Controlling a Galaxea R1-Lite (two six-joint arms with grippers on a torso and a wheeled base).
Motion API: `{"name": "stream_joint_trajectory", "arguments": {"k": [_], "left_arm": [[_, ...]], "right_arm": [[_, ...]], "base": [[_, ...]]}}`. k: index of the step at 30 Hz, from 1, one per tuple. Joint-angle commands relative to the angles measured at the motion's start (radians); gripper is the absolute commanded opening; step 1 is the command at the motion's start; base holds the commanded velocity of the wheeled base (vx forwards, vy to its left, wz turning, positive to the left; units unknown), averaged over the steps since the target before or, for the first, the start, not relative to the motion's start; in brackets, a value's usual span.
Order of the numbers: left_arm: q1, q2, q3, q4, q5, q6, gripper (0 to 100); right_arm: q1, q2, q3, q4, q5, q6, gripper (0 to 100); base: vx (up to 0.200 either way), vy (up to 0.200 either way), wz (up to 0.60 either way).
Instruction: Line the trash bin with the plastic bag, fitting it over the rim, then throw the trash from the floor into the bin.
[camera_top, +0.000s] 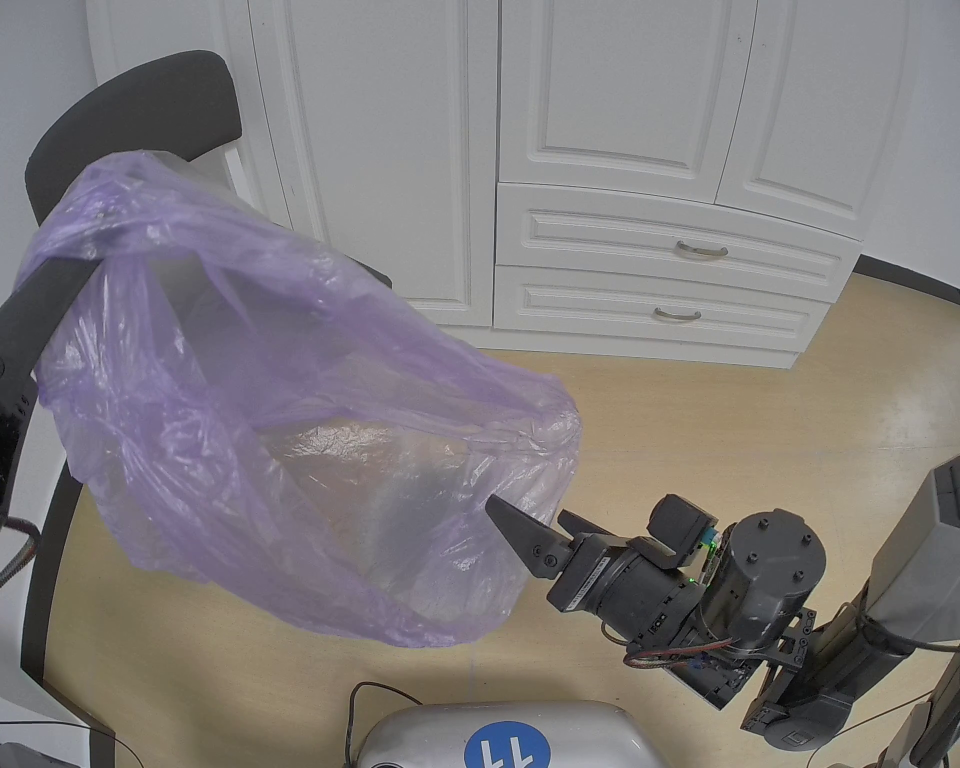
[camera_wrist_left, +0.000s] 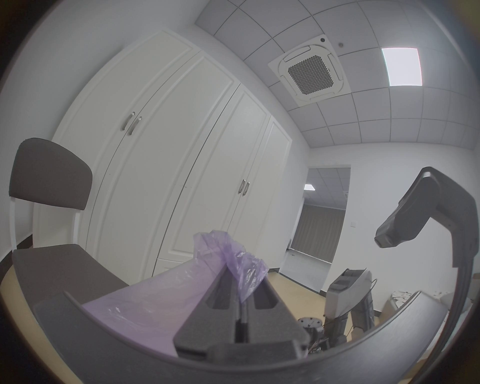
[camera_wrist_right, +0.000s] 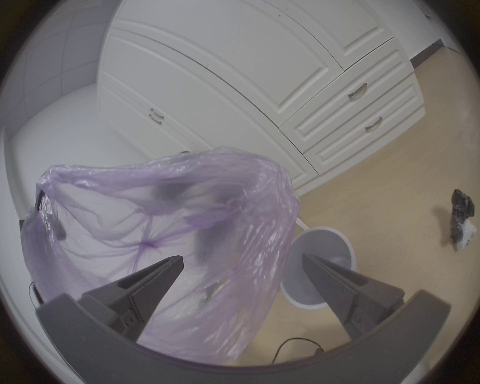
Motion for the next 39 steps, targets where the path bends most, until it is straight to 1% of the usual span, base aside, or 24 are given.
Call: {"name": "stream_joint_trajectory", "arguments": {"k": [1,5,9,12,39], "left_arm": [[-0.023,-0.006,0.002,-0.012,0.001,-0.003,0],[-0.032,-0.004,0.001,-0.012,-0.001,-0.003,0],[-0.073,-0.007,0.002,-0.014,-0.001,-0.004,0],[-0.087,-0.007,0.008,-0.012,0.001,-0.003,0],[-0.089,-0.001,0.024,-0.012,-0.001,0.0,0]], "right_arm": [[-0.005,0.091,0.026,-0.03,0.001,-0.003,100],[0.004,0.089,0.03,-0.03,0.003,-0.002,100],[0.006,0.088,0.026,-0.03,0.003,0.0,100],[0.006,0.082,0.023,-0.03,0.0,0.0,100],[0.024,0.085,0.05,-0.03,0.0,-0.014,100]], "base": [[0.0,0.0,0.0],[0.0,0.0,0.0],[0.0,0.0,0.0],[0.0,0.0,0.0],[0.0,0.0,0.0]]}}
